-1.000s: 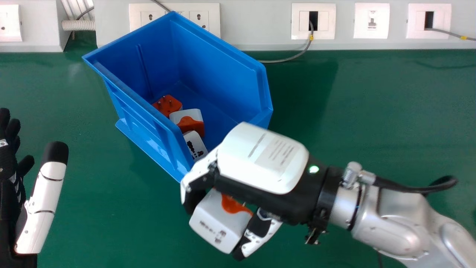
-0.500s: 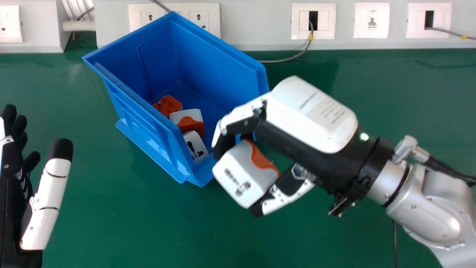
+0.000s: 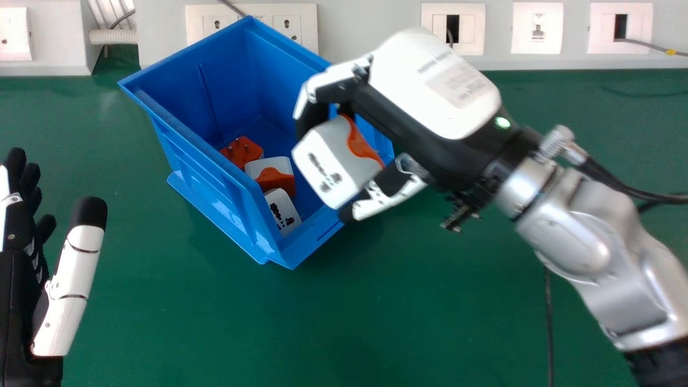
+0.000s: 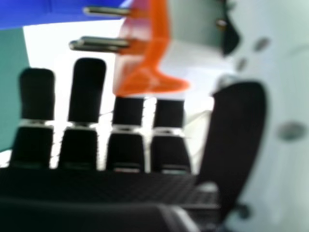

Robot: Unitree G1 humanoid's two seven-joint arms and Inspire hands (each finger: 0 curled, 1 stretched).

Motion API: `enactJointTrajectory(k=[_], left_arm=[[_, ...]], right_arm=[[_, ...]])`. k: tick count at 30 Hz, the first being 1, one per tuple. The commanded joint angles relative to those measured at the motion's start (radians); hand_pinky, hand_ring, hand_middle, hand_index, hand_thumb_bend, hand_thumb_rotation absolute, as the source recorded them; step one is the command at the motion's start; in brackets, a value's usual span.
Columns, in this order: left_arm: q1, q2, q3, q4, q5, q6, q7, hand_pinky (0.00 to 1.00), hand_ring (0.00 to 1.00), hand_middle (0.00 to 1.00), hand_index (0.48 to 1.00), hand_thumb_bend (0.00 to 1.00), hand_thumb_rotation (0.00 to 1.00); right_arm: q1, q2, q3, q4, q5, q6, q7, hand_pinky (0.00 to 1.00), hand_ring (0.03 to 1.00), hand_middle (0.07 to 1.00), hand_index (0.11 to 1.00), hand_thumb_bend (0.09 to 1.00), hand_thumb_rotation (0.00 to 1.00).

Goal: Pick all objects and put in blue box

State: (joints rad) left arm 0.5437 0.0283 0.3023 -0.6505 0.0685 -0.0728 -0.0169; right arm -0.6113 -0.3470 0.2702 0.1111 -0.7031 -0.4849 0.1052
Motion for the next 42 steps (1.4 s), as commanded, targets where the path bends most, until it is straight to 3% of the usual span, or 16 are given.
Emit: enactJointTrajectory(k=[1, 8, 15, 24, 29, 35, 42], left_arm=[[-0.005, 0.012, 0.01, -0.008, 0.004, -0.008, 0.004, 0.97, 1.0, 1.0, 1.0, 0.63, 0.85], [-0.013, 0.01, 0.012, 0.003, -0.018, -0.013, 0.001, 0.96, 1.0, 1.0, 1.0, 0.61, 0.85], [-0.008, 0.004, 0.011, 0.007, -0.027, -0.024, 0.001, 0.96, 1.0, 1.0, 1.0, 0.62, 0.84], [0.008, 0.001, 0.012, 0.014, -0.023, -0.047, 0.006, 0.95, 1.0, 1.0, 1.0, 0.62, 0.82], [0.015, -0.003, 0.011, 0.004, -0.028, -0.043, 0.007, 0.94, 1.0, 0.99, 1.0, 0.61, 0.81], [0.021, -0.005, 0.01, 0.001, -0.025, -0.04, 0.01, 0.94, 1.0, 0.99, 1.0, 0.6, 0.81], [0.029, -0.017, -0.001, -0.021, -0.006, -0.026, 0.022, 0.93, 1.0, 0.99, 1.0, 0.59, 0.8]], right_arm=[[-0.091, 0.033, 0.018, 0.071, -0.027, 0.009, -0.06, 0.35, 0.431, 0.5, 0.468, 0.497, 0.0], [-0.3, 0.123, 0.105, 0.387, -0.108, 0.048, -0.172, 0.34, 0.424, 0.509, 0.479, 0.496, 0.0], [-0.474, 0.195, 0.174, 0.659, -0.143, 0.095, -0.242, 0.34, 0.427, 0.507, 0.477, 0.497, 0.0], [-0.622, 0.268, 0.246, 0.908, -0.156, 0.18, -0.273, 0.35, 0.438, 0.513, 0.463, 0.497, 0.0], [-0.658, 0.3, 0.273, 0.974, -0.163, 0.216, -0.291, 0.35, 0.444, 0.515, 0.46, 0.497, 0.0], [-0.69, 0.327, 0.326, 1.043, -0.184, 0.223, -0.351, 0.35, 0.448, 0.516, 0.458, 0.497, 0.0], [-0.703, 0.352, 0.426, 1.113, -0.253, 0.229, -0.475, 0.34, 0.452, 0.512, 0.449, 0.497, 0.0]])
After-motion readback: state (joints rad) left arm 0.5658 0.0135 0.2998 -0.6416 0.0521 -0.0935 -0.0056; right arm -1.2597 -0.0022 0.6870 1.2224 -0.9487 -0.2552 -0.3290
